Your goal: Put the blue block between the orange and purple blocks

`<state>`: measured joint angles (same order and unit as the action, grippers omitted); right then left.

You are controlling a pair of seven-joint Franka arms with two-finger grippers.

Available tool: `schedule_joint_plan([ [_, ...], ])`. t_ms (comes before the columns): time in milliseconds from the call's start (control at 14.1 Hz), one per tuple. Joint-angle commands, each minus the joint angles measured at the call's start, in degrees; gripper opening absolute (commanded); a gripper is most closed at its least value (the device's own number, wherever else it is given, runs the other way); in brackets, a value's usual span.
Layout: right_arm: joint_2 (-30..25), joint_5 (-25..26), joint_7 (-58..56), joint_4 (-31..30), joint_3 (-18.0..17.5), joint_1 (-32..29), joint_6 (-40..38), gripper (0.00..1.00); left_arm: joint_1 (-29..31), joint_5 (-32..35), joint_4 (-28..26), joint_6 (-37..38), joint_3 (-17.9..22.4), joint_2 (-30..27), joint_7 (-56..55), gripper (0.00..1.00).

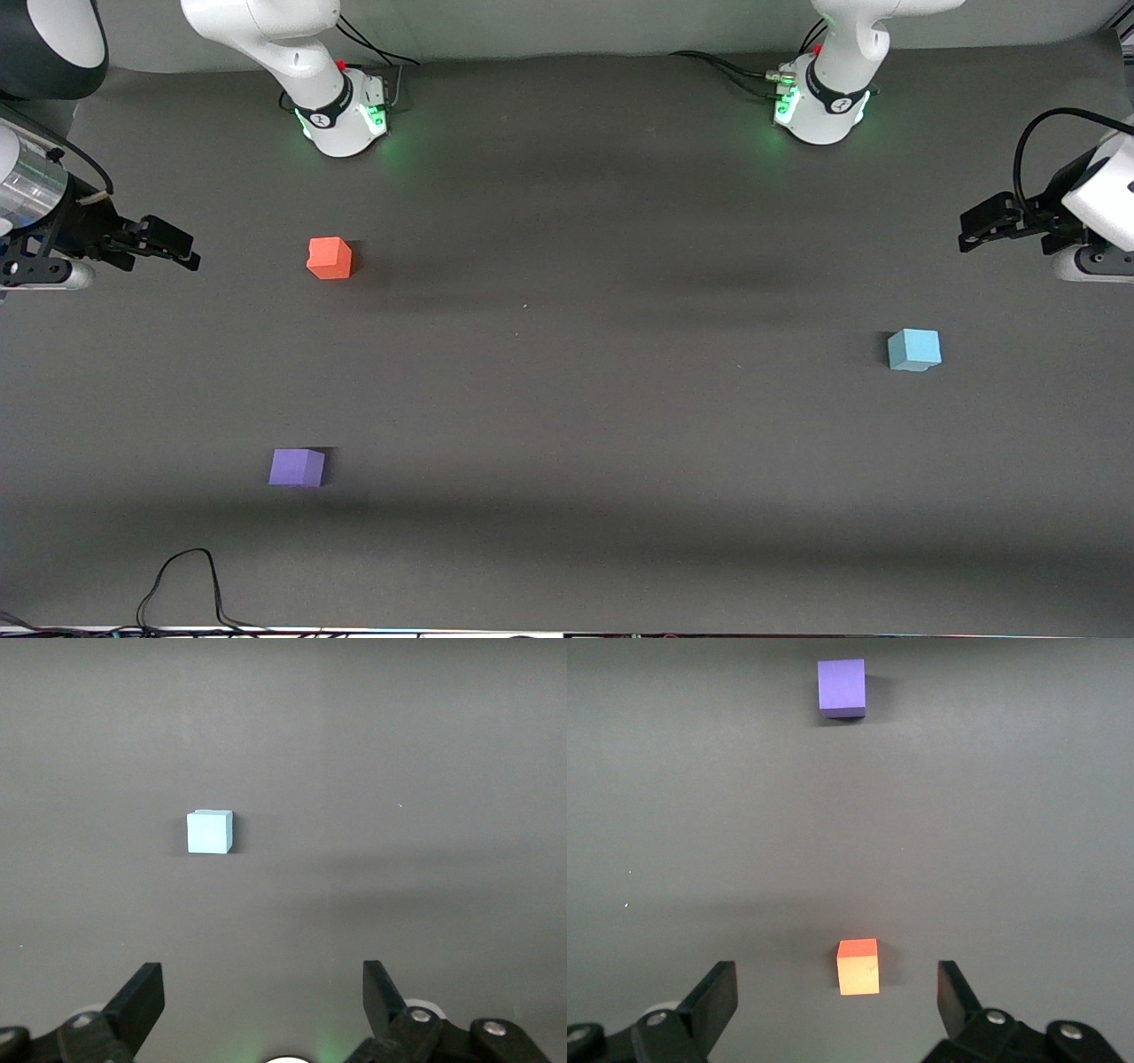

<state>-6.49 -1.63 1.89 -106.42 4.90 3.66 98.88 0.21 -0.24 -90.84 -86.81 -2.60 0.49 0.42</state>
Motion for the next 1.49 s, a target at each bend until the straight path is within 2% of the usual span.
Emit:
schedule_joint_plan([
  [0, -0.4, 0.5, -1.1, 0.2, 0.1, 0.1, 0.1, 1.00, -0.2, -0.6, 0.8, 1.1, 0.3, 0.2, -0.7, 1.00],
  [284, -0.2, 0.5, -1.0, 0.1, 0.1, 0.1, 0.1, 1.00, 0.2, 0.1, 0.5, 0.9, 0.5, 0.7, 0.5, 1.00],
  [355, -0.1, 0.5, -1.1, 0.1, 0.1, 0.1, 0.1, 1.00, 1.6, 0.4, -0.7, 0.3, 0.6, 0.7, 1.2, 1.00],
  [638, -0.1, 0.3, -1.1, 0.1, 0.1, 0.2, 0.3, 1.00, 11.9, 1.3, -4.8, -3.2, 0.6, 0.1, 16.2, 1.00],
  [851, -0.2, 0.1, -1.2, 0.1, 0.0, 0.3, 0.3, 1.00, 13.3, 1.6, -9.4, -7.2, 0.5, -1.5, 18.6, 1.00],
  [1135, -0.2, 0.0, -1.3, -0.1, 0.0, 0.6, 0.4, 1.00, 12.7, 1.6, -24.7, -21.8, 0.0, -5.1, 18.4, 1.00],
  [1418, 0.3, 0.0, -1.2, -0.4, 0.0, 0.6, 1.1, 1.00, 11.4, 1.6, -37.5, -40.7, -0.1, -2.6, 18.4, 1.00],
])
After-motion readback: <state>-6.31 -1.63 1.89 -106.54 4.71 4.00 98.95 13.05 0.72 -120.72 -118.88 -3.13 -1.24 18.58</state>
